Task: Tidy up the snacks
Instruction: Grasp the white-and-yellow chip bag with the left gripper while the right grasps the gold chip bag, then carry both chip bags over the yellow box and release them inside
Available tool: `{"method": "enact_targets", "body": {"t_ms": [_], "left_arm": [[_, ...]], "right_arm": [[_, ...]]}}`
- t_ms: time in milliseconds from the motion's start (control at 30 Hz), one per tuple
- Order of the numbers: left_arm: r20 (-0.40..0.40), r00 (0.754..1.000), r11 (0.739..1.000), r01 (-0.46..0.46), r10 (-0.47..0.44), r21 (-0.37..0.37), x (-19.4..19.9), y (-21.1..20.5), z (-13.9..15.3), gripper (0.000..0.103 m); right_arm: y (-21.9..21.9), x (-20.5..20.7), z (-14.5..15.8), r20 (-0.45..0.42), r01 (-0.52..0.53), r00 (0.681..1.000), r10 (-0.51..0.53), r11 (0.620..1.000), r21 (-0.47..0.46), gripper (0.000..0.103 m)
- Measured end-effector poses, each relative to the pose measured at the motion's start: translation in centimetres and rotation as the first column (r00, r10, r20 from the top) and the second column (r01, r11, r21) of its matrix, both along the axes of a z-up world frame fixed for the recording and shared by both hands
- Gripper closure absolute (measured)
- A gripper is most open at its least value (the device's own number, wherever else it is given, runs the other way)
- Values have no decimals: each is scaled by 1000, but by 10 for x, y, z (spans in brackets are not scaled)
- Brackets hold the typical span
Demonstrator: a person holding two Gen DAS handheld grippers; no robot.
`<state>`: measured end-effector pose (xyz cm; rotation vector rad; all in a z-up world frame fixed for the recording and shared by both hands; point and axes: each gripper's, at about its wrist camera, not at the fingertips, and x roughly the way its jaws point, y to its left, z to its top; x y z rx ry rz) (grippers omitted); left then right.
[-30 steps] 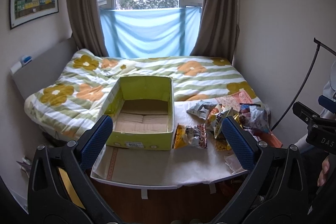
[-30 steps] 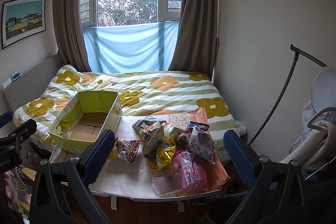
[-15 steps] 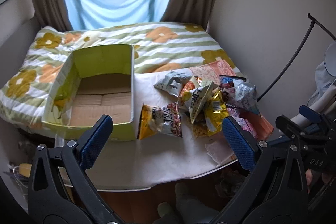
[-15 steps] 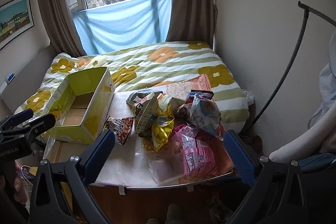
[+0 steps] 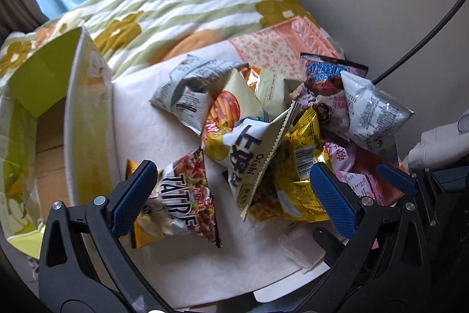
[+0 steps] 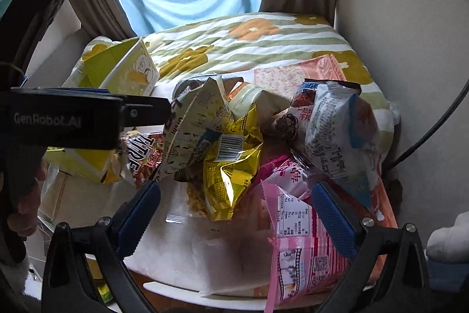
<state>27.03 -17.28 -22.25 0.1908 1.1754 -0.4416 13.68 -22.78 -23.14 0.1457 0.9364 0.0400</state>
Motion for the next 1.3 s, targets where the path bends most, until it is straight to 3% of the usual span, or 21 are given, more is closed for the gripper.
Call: {"method": "enact_targets", "body": {"t_ms": [300,400,433,500,600,767,1033,1300], "left_arm": [[-84,995,998,-46,49,33,32,-16,-43,3],[-108,992,998,-54,57,28,38,-16,-50,15],[-119,991,998,-57,60,25,39,-15,-53,24],[-128,990,998,-60,62,24,40,-15,-55,29],[-126,990,998,-57,57,5,39,-15,-54,36],[-128,989,997,-74,71,-20,36,-11,-52,39],[-96,992,995,-90,86,-39,23,-5,-37,40],[-36,993,991,-116,114,-64,9,9,-13,40]], "right_arm": [[11,34,-31,-37,-118,993,116,991,-56,13],[9,44,-37,-48,-135,990,133,990,-46,18],[8,47,-38,-54,-138,989,136,990,-39,18],[6,51,-41,-67,-144,988,141,989,-37,19],[2,56,-45,-84,-156,985,153,987,-25,25],[2,58,-49,-108,-171,980,169,985,-6,30],[-7,62,-56,-129,-163,977,168,986,42,50],[1,54,-46,-99,-198,975,200,980,21,59]]}}
